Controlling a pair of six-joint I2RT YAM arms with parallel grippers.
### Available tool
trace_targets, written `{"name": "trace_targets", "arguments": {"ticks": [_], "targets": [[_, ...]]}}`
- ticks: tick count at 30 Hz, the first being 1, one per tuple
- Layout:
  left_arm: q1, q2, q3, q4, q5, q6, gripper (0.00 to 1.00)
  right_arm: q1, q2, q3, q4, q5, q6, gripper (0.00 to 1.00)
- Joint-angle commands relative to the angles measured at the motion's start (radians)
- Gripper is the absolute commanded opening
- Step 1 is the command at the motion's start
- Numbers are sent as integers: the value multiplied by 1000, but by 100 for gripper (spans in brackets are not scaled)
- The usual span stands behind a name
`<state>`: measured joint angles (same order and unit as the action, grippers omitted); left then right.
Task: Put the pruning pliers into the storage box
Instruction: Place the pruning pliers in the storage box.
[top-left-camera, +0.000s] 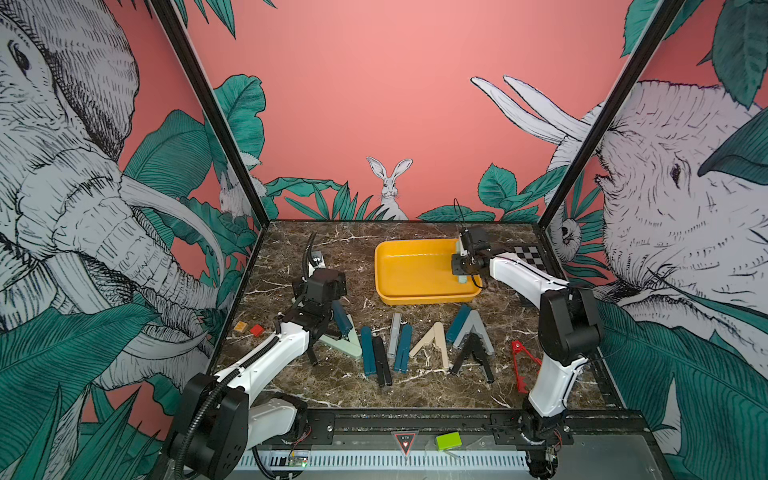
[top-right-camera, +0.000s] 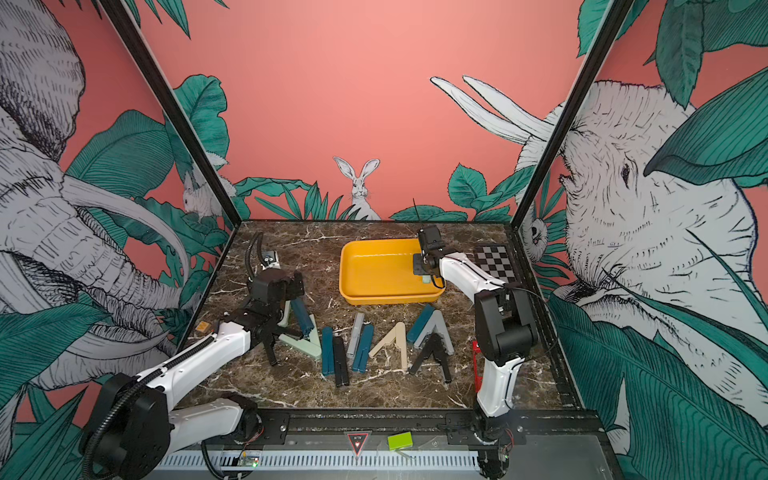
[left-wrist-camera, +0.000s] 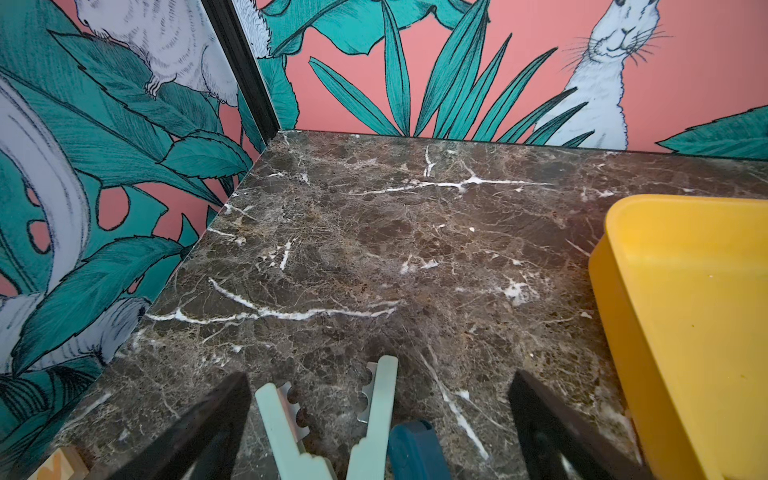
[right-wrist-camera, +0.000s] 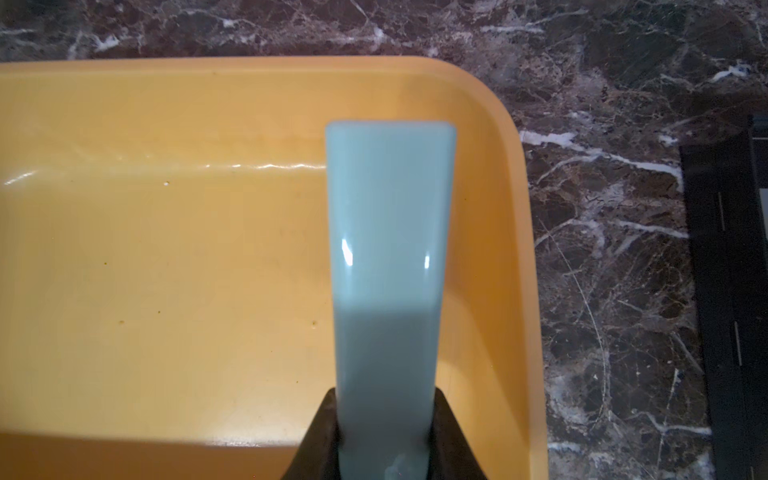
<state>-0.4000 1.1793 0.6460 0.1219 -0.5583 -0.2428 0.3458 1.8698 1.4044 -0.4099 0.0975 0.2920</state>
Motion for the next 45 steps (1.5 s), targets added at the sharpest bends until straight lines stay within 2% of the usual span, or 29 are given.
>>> {"name": "trace_targets", "arguments": {"ticks": [1, 27, 31, 34, 36, 43, 45], "targets": [[8, -19, -15, -15, -2, -22, 99, -9, 23, 34, -22, 11, -27, 13], [13, -56, -23, -38, -44, 9, 99, -50, 190, 117, -101, -54, -13, 17], [20, -56, -23, -60, -46, 9, 99, -49, 208, 129, -114, -45, -5, 26], [30, -33, 8, -156, -86, -47, 99, -49, 210, 128, -117, -37, 0, 32], [44, -25, 13, -185, -74, -77, 99, -50, 207, 126, -116, -34, 2, 40], [59, -22, 11, -192, -30, -109, 99, -50, 182, 119, -106, -32, -1, 52], [59, -7, 50, -266, -37, -128, 99, -49, 164, 102, -84, -35, 6, 54]]}}
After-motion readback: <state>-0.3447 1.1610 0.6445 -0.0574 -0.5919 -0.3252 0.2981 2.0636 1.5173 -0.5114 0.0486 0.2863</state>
